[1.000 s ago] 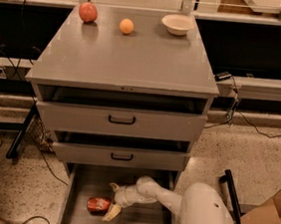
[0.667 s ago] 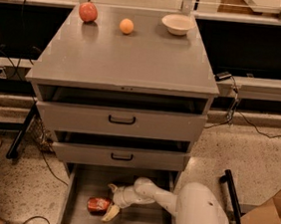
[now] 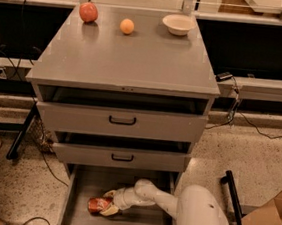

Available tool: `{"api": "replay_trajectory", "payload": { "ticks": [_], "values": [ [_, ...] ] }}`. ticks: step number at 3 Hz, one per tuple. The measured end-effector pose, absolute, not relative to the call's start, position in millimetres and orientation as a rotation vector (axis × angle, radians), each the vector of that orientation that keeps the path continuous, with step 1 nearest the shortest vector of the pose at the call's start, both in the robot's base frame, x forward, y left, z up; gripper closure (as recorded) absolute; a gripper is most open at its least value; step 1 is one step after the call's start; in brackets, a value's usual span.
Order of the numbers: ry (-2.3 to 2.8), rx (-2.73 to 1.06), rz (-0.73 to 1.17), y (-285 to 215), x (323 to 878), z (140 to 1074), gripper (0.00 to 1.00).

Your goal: Pick coke can from bottom drawer and place on counter

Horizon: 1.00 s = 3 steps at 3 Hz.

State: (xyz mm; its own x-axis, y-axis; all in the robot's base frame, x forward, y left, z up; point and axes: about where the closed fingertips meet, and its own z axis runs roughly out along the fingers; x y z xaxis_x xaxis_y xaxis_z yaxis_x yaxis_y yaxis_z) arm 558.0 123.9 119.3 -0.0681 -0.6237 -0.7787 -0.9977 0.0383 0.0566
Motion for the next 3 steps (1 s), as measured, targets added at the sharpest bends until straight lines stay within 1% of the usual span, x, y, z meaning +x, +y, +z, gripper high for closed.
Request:
{"api": "replay_trajectory", "payload": {
  "ticks": [1,2,3],
  "values": [
    [1.720,-1.617,0.876,123,556,127,0.66],
    [1.646,-1.578,0.917,113,552,155,0.88],
    [1.573,-1.567,0.928,84,550,201,1.00]
  ]
}}
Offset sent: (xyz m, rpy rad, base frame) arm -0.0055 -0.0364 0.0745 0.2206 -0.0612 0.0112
